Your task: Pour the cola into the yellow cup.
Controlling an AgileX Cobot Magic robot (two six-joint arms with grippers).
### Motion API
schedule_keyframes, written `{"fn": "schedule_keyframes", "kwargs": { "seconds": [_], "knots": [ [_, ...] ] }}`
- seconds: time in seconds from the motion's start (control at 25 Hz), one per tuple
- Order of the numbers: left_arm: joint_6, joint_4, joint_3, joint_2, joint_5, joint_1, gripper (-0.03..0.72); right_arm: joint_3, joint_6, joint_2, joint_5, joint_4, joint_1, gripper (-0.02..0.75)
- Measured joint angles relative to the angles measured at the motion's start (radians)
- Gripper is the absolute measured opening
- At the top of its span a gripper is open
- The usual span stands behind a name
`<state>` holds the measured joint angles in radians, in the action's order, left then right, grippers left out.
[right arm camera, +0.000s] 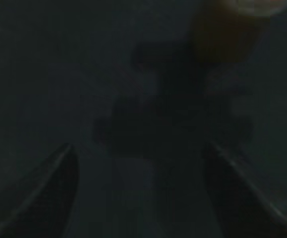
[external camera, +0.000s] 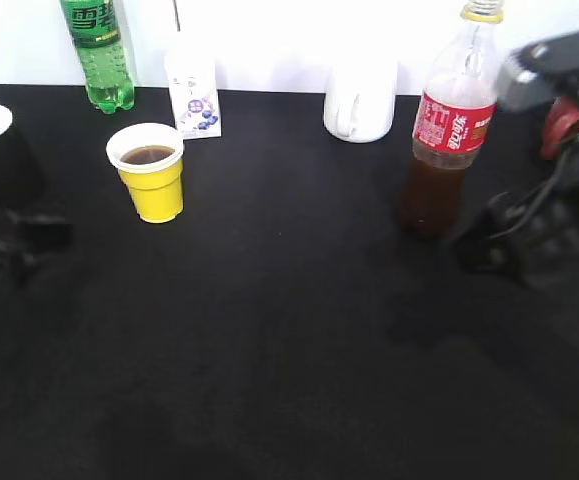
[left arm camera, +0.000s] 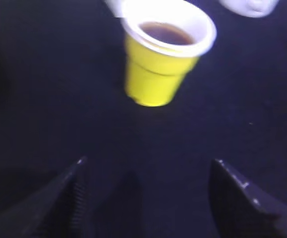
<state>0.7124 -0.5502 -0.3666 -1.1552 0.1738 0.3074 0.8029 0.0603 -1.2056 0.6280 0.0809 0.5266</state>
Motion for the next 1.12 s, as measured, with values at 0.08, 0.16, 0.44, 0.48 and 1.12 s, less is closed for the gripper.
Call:
{"fn": "schedule_keyframes", "kwargs": {
  "seconds": [0.08, 0.16, 0.44, 0.48, 1.12],
  "knots": [
    [0.009, 0.039, -0.099, 0.067, -0.246, 0.111, 0.566, 0.006, -0.004, 0.042, 0.043, -0.003, 0.000, 0.596],
    [0.011, 0.101, -0.205, 0.126, -0.518, 0.227, 0.564, 0.006, -0.026, 0.102, 0.080, -0.005, 0.000, 0.596],
    [-0.314, 0.290, -0.285, 0.698, -1.184, 0.431, 0.562, 0.007, -0.198, 0.537, 0.393, -0.067, 0.000, 0.596],
    [-0.360, 0.316, -0.285, 0.799, -1.258, 0.432, 0.563, -0.002, -0.205, 0.621, 0.435, -0.081, 0.000, 0.596],
    [-0.573, 0.412, -0.151, 1.163, -1.240, 0.432, 0.524, -0.297, -0.274, 1.211, 0.422, -0.283, 0.000, 0.594]
  ]
}}
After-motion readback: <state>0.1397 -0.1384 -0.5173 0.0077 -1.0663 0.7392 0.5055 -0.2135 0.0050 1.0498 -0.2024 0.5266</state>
